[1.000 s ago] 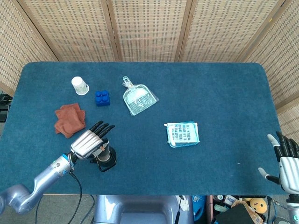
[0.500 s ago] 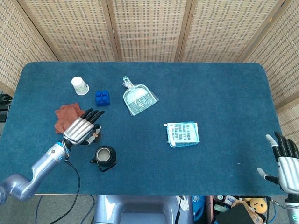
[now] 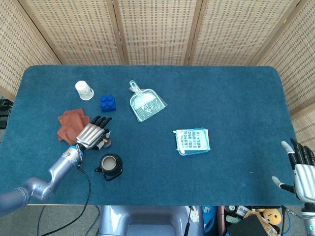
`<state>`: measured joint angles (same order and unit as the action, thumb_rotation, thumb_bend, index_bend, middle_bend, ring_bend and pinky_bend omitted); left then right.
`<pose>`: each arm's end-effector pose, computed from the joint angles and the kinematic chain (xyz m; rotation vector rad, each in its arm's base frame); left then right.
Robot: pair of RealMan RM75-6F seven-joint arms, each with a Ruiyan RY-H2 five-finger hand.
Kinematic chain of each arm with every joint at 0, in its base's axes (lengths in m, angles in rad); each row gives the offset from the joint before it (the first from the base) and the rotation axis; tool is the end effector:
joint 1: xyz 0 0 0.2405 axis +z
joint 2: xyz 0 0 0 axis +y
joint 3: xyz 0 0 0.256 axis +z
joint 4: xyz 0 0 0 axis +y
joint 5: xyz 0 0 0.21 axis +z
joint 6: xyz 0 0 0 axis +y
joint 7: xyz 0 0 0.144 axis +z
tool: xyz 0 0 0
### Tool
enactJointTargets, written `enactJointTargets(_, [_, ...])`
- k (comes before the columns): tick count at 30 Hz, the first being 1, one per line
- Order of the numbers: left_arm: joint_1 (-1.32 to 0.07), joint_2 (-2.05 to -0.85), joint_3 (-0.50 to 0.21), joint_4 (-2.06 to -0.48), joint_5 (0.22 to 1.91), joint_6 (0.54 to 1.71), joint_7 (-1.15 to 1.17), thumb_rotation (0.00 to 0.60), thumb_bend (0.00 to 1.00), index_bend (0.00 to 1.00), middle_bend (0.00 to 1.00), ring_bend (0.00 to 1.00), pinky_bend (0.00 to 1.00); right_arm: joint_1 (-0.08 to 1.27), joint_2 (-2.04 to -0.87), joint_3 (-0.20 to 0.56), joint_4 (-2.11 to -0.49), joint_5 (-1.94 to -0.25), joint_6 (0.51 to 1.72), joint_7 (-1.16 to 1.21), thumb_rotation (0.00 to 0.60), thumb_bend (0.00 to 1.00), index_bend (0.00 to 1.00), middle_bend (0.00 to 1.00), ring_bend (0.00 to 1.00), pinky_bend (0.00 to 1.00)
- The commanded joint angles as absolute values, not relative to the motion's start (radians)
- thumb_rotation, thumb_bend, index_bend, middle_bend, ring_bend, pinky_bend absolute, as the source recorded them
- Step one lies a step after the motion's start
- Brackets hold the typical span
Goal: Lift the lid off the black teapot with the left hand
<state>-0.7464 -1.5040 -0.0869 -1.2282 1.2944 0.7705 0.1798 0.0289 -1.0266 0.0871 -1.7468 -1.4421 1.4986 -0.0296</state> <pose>-0.2149 0.3635 -0.0095 -2.0324 -0.8299 -0.6636 -0.3039 -0.1699 0.1854 1.2820 -0.9321 0.8828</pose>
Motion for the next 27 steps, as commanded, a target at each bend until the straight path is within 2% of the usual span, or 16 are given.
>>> enactJointTargets(1, [-0.747,-1.488,-0.095,-1.279,1.239,0.766,0.250,0.600,0.34,0.00,0.00,0.00,0.00,0.028,-1.026,0.087,-1.748,-1.443,1.500,-0.028,0.600,0.00,0.00,0.00,0.00,0.00])
enactJointTargets(5, [-0.712,-1.400,-0.125,-1.434,1.206,0.864,0.284,0.600,0.30,0.00,0.00,0.00,0.00,0.026,-1.024,0.084,-1.749,-1.451,1.505,-0.026,0.600,0.00,0.00,0.00,0.00,0.00])
enactJointTargets(7, [-0.670,-1.338,-0.137,-1.519,1.222,0.954,0.273,0.600,0.29,0.00,0.00,0.00,0.00,0.025,-1.023,0.083,-1.751,-1.455,1.508,-0.023,0.600,0.00,0.00,0.00,0.00,0.00])
enactJointTargets(13, [-0.507,-1.166,-0.104,-1.701,1.301,1.197,0.205,0.600,0.17,0.00,0.00,0.00,0.00,0.021,-1.020,0.079,-1.758,-1.468,1.517,-0.017,0.600,0.00,0.00,0.00,0.00,0.00])
enactJointTargets(20, [-0.294,-1.065,-0.012,-1.735,1.383,1.438,0.105,0.600,0.12,0.00,0.00,0.00,0.00,0.017,-1.020,0.075,-1.757,-1.487,1.531,-0.013,0.600,0.00,0.00,0.00,0.00,0.00])
enactJointTargets(27, [-0.222,-1.062,0.022,-1.713,1.402,1.471,0.052,0.600,0.12,0.00,0.00,0.00,0.00,0.013,-1.021,0.075,-1.756,-1.492,1.542,-0.017,0.600,0.00,0.00,0.00,0.00,0.00])
